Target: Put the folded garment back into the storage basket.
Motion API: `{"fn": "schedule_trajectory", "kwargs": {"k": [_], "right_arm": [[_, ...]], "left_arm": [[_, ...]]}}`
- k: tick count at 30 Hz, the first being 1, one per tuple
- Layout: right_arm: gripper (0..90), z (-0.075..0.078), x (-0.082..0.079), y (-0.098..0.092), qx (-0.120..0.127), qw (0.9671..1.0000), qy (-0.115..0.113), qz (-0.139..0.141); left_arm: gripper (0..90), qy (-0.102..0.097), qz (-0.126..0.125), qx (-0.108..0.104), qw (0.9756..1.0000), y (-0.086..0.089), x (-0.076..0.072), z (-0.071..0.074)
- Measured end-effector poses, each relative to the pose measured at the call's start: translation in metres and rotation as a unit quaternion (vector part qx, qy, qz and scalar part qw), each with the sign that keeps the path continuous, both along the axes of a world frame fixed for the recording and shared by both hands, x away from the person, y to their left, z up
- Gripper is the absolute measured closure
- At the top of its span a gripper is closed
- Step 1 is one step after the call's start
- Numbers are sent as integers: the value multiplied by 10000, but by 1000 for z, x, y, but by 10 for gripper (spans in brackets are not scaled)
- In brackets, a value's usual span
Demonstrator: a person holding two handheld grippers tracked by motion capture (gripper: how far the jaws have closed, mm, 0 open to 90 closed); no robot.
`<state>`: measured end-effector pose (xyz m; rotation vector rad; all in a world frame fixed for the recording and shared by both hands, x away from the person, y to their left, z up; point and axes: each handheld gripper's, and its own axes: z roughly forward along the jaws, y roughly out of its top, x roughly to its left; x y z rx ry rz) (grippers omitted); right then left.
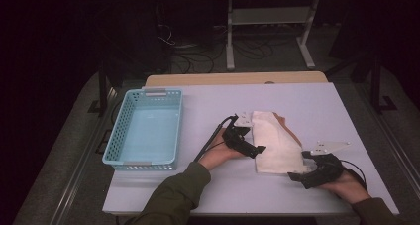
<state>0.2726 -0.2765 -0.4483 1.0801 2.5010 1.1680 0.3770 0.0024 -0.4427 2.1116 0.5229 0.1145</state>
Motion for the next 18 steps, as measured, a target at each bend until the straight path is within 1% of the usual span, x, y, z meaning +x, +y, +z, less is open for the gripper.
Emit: {"fn": "schedule_trajectory", "kwargs": {"k": [3,4,5,8,10,11,12,15,16,17,18], "right_arm": [[9,0,0,0,8,10000,-3,-6],[9,1,0,0,25,10000,-6,-9],[9,1,0,0,29,10000,0,-13],[9,1,0,0,44,10000,-5,-5],[9,1,0,-1,58,10000,-3,0],[9,1,0,-1,58,10000,-3,0],[9,1,0,-1,66,10000,-5,0],[9,1,0,-1,106,9999,-3,-6],[9,1,0,-1,117,9999,-5,-14],[9,1,0,-1,117,9999,-5,-14],[9,2,0,-2,118,9999,-13,-4]], "left_arm": [[44,-18,34,-40,10000,0,1,2],[55,5,36,-58,10000,0,4,3],[61,-25,40,-49,10000,1,6,4],[91,21,98,-90,9999,1,9,6],[102,-25,150,-70,9999,2,16,8],[111,-25,150,-70,9999,2,16,8],[123,-53,207,-111,9997,3,20,9],[136,-52,245,-111,9996,4,23,10],[145,-26,278,-124,9995,5,28,12],[160,-26,278,-124,9995,5,28,12],[170,-35,307,-102,9995,5,31,13]]}}
